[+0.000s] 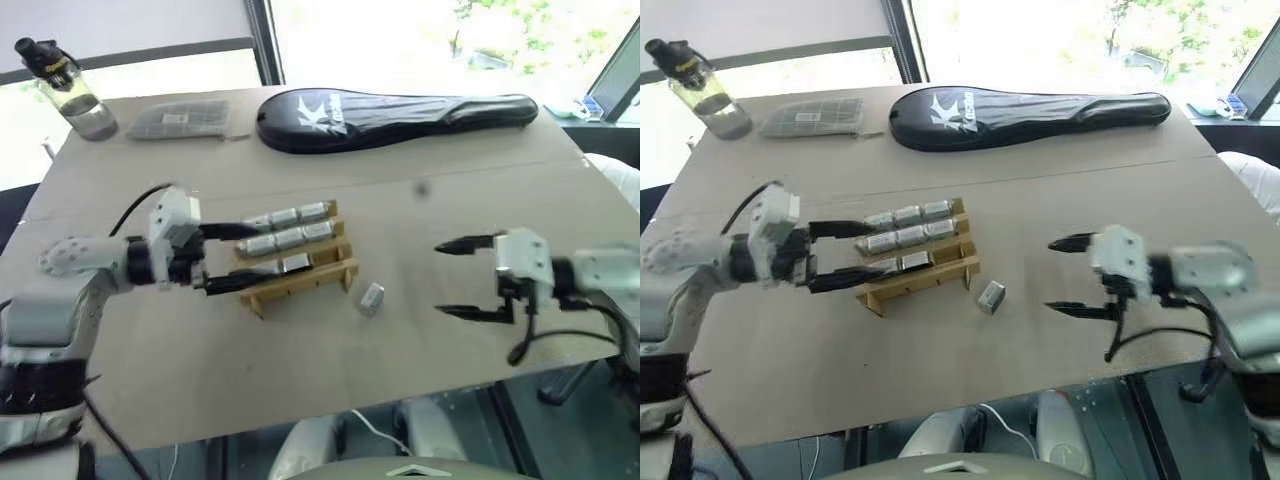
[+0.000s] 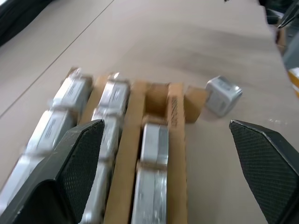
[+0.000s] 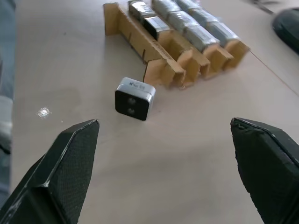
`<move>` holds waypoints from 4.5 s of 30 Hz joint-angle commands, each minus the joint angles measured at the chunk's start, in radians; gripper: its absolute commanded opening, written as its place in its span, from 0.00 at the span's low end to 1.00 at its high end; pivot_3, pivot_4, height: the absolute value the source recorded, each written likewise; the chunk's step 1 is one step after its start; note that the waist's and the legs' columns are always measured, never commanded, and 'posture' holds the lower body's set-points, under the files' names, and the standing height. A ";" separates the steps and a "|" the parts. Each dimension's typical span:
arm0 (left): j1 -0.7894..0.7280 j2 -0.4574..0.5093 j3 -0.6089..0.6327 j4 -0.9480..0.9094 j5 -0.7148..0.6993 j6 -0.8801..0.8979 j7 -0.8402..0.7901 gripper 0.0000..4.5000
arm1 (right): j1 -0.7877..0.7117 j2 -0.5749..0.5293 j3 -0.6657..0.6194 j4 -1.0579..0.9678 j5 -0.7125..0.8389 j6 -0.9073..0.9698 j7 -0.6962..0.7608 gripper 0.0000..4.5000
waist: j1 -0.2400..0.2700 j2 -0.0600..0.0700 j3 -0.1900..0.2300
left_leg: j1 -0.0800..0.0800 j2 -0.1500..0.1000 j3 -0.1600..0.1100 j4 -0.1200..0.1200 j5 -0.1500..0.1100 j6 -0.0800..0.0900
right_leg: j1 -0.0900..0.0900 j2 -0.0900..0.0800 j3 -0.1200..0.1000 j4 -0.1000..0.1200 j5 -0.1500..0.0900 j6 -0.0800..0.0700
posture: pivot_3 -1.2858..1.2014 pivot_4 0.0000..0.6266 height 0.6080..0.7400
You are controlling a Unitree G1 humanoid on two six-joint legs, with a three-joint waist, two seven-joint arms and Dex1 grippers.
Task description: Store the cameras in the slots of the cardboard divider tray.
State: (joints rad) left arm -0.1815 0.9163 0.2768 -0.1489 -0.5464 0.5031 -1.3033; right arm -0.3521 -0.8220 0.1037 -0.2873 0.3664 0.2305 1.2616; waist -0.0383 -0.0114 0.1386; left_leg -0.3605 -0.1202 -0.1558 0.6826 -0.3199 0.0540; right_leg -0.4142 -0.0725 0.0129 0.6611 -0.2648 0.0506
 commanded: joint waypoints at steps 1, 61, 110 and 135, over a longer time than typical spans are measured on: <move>0.134 0.023 0.142 -0.098 -0.044 -0.029 -0.022 0.99 | -0.168 0.033 0.167 0.102 -0.117 -0.039 0.106 1.00 | 0.008 0.000 0.000 | -0.001 0.000 0.000 0.000 0.000 0.000 | 0.000 0.000 -0.001 -0.001 0.000 0.000 | 0.52 0.24 1.00; 0.398 0.004 0.241 -0.114 0.011 -0.346 -0.051 1.00 | -0.785 0.299 0.494 0.320 -0.219 0.155 0.222 0.16 | 0.023 0.004 0.003 | -0.001 0.000 -0.001 -0.007 0.000 0.000 | -0.003 0.000 -0.001 -0.004 0.000 -0.001 | 0.52 0.24 1.00; 0.414 -0.017 0.214 -0.067 0.021 -0.383 0.002 1.00 | -0.731 0.449 0.387 0.359 -0.350 0.482 0.059 0.83 | -0.004 0.004 0.003 | -0.002 0.000 0.000 -0.008 0.000 -0.001 | -0.006 0.000 -0.001 -0.004 0.000 -0.001 | 0.52 0.24 1.00; 0.502 -0.307 0.163 0.023 0.161 -0.485 0.359 1.00 | 0.351 0.244 -0.456 0.387 -0.030 -0.214 -0.158 0.83 | 0.050 0.003 0.002 | 0.018 0.001 0.009 -0.013 0.000 0.000 | 0.012 0.000 0.008 -0.002 0.001 -0.001 | 0.52 0.24 1.00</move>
State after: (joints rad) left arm 0.3255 0.6150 0.4495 -0.1294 -0.3563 0.0381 -0.9248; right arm -0.0063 -0.5950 -0.3235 0.0815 0.2979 0.0889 1.1043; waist 0.0115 -0.0080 0.1401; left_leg -0.3421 -0.1189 -0.1467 0.6689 -0.3202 0.0539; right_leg -0.4022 -0.0720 0.0212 0.6583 -0.2642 0.0497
